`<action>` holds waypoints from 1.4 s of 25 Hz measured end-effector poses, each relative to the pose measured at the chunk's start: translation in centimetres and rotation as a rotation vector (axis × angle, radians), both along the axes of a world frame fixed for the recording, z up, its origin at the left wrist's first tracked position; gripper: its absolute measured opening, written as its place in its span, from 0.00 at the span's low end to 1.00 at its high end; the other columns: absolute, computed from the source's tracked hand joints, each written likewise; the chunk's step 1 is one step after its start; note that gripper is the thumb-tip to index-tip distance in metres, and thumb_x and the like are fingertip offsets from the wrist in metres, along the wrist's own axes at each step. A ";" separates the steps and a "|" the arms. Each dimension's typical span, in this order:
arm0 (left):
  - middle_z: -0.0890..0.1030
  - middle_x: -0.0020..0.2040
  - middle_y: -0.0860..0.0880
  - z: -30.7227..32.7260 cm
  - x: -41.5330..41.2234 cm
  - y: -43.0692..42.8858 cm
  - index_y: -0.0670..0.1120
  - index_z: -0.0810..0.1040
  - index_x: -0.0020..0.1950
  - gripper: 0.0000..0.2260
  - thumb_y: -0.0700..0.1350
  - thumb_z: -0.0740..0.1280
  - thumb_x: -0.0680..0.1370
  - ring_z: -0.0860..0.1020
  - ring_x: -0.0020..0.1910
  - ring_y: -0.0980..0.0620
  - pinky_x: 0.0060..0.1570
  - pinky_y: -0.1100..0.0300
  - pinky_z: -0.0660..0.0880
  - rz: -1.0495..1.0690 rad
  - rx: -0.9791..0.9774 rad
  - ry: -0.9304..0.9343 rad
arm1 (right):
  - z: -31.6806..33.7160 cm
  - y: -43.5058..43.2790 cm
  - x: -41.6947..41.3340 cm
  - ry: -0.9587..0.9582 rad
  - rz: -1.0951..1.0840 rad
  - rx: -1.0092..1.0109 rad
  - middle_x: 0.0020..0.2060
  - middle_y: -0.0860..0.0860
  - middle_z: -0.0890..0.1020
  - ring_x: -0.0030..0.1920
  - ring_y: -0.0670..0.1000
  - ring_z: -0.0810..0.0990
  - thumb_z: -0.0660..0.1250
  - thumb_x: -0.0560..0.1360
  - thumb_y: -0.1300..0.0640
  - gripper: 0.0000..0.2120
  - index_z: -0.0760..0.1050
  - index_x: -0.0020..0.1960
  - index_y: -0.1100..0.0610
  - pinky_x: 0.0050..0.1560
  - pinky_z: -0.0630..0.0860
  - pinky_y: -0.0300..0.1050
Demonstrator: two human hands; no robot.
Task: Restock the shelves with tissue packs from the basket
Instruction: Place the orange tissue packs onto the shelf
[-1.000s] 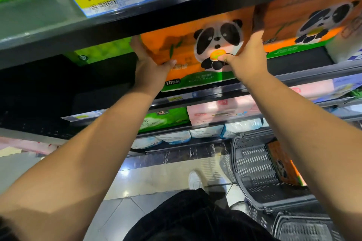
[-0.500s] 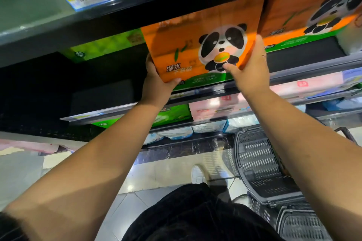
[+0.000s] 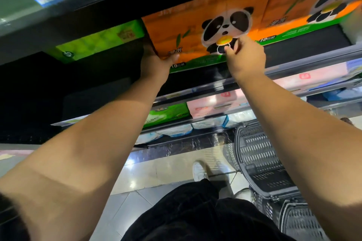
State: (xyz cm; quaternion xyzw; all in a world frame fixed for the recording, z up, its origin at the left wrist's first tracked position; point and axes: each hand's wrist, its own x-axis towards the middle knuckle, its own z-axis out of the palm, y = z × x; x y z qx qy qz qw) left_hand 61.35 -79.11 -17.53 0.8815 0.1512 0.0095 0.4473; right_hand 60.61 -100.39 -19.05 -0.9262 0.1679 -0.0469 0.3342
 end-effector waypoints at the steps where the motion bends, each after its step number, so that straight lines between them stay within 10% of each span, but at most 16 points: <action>1: 0.77 0.64 0.44 -0.2 0.2 0.0 0.44 0.62 0.73 0.33 0.46 0.74 0.73 0.76 0.61 0.44 0.57 0.60 0.70 0.016 -0.021 -0.011 | -0.4 0.2 0.1 -0.008 0.076 -0.031 0.49 0.58 0.78 0.47 0.58 0.74 0.68 0.76 0.52 0.10 0.70 0.48 0.57 0.44 0.67 0.46; 5: 0.77 0.64 0.45 -0.5 0.8 -0.2 0.46 0.63 0.74 0.35 0.45 0.76 0.71 0.77 0.60 0.42 0.57 0.45 0.77 0.043 -0.088 -0.071 | -0.7 0.3 1.2 0.052 0.216 -0.041 0.61 0.61 0.70 0.55 0.64 0.74 0.70 0.73 0.55 0.21 0.68 0.62 0.60 0.55 0.73 0.53; 14: 0.74 0.66 0.48 0.4 -3.4 0.1 0.49 0.60 0.74 0.35 0.47 0.75 0.72 0.75 0.64 0.48 0.62 0.46 0.74 -0.034 -0.152 0.013 | -0.7 -0.3 -1.9 0.122 0.307 -0.077 0.64 0.58 0.69 0.61 0.63 0.71 0.68 0.74 0.46 0.26 0.66 0.68 0.52 0.61 0.71 0.56; 21: 0.65 0.74 0.47 2.1 -10.4 -3.4 0.48 0.61 0.76 0.35 0.51 0.73 0.73 0.65 0.72 0.48 0.69 0.55 0.64 -0.465 0.422 -0.086 | -0.2 -2.3 -11.1 0.069 0.350 -0.275 0.69 0.57 0.67 0.72 0.60 0.62 0.68 0.73 0.48 0.28 0.68 0.71 0.52 0.70 0.56 0.64; 35: 0.56 0.78 0.46 -4.0 -17.9 -23.6 0.49 0.53 0.79 0.40 0.55 0.71 0.74 0.55 0.76 0.45 0.75 0.50 0.51 -1.193 0.650 -0.043 | -5.5 -18.7 -28.5 0.419 -0.023 -0.190 0.75 0.58 0.58 0.75 0.59 0.57 0.70 0.71 0.43 0.39 0.56 0.77 0.48 0.71 0.56 0.60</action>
